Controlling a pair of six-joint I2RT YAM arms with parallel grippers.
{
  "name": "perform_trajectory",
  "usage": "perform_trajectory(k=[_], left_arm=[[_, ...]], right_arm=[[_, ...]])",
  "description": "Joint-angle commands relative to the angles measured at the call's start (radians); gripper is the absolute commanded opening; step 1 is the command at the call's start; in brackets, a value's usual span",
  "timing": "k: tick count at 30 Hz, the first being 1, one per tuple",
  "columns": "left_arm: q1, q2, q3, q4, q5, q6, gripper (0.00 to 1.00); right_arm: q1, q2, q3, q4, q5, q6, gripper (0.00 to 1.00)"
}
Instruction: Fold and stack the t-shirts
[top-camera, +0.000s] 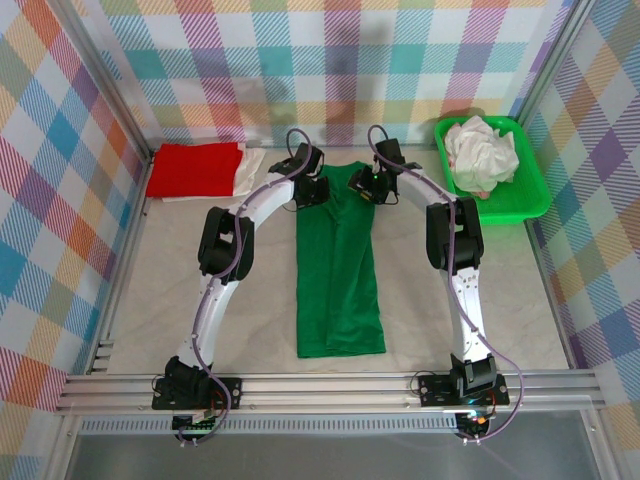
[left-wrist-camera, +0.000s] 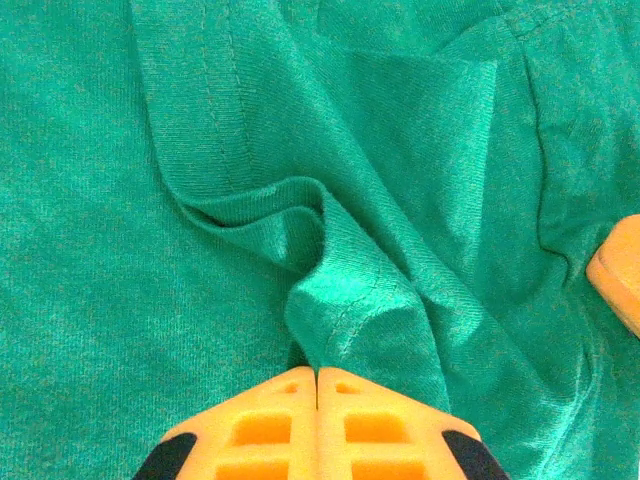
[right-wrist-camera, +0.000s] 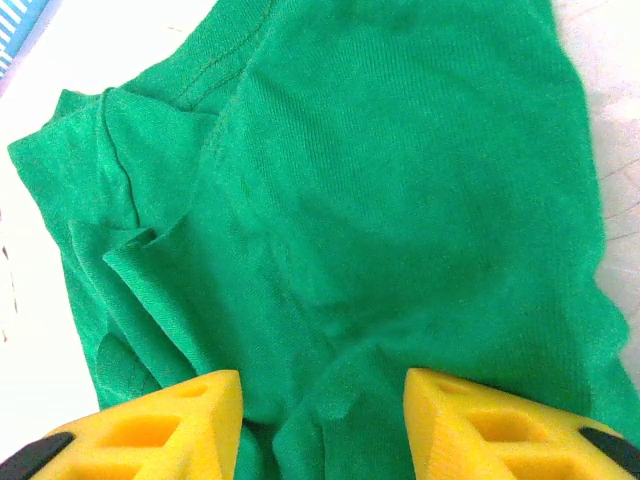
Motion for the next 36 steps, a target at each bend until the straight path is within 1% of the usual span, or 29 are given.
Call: perform_trajectory(k=[1,8,13,19,25,26,27,28,29,31,32,33,35,36], left_arm=[[0.003,-0.113,-0.025,-0.016,0.000,-0.005,0.00],[0.001,-0.213,-0.135,-0.006,0.011,-0.034,0.00],[-0.003,-0.251,-0.185,-0.015,0.015,-0.041,0.00],[-0.008,-0.300,-0.324,0.021,-0.007,-0.063,0.00],[-0.008,-0.329,-0.400,0.028,-0.016,-0.063,0.00],[-0.008,-0.340,-0.417,0.029,-0.036,-0.060,0.02],[-0.008,-0.353,-0.433,0.031,-0.064,-0.058,0.09],[-0.008,-0.364,-0.448,0.033,-0.092,-0.054,0.13],[-0.006,-0.377,-0.462,0.035,-0.119,-0.048,0.14],[-0.002,-0.396,-0.480,0.034,-0.163,-0.044,0.18],[-0.002,-0.405,-0.482,0.032,-0.180,-0.037,0.23],[-0.001,-0.408,-0.478,0.029,-0.187,-0.027,0.28],[-0.002,-0.406,-0.467,0.025,-0.176,-0.011,0.33],[-0.002,-0.405,-0.463,0.028,-0.175,-0.008,0.33]], right_arm=[[-0.012,0.016,0.019,-0.008,-0.012,0.015,0.47],[-0.014,0.025,0.025,-0.012,-0.009,0.015,0.47],[-0.019,0.033,0.039,-0.028,-0.001,0.007,0.47],[-0.027,0.035,0.059,-0.049,-0.003,-0.004,0.48],[-0.026,0.024,0.138,-0.132,-0.008,-0.049,0.51],[-0.026,0.023,0.161,-0.164,-0.009,-0.062,0.52],[-0.027,0.019,0.179,-0.193,-0.013,-0.072,0.53],[-0.026,0.008,0.179,-0.210,-0.016,-0.080,0.53],[-0.026,-0.013,0.161,-0.219,-0.017,-0.085,0.53],[-0.024,-0.066,0.101,-0.227,-0.022,-0.096,0.54],[-0.022,-0.099,0.057,-0.227,-0.024,-0.106,0.54],[-0.018,-0.134,0.009,-0.227,-0.025,-0.117,0.54],[-0.007,-0.193,-0.087,-0.215,-0.031,-0.133,0.55],[0.000,-0.222,-0.132,-0.212,-0.030,-0.146,0.54]])
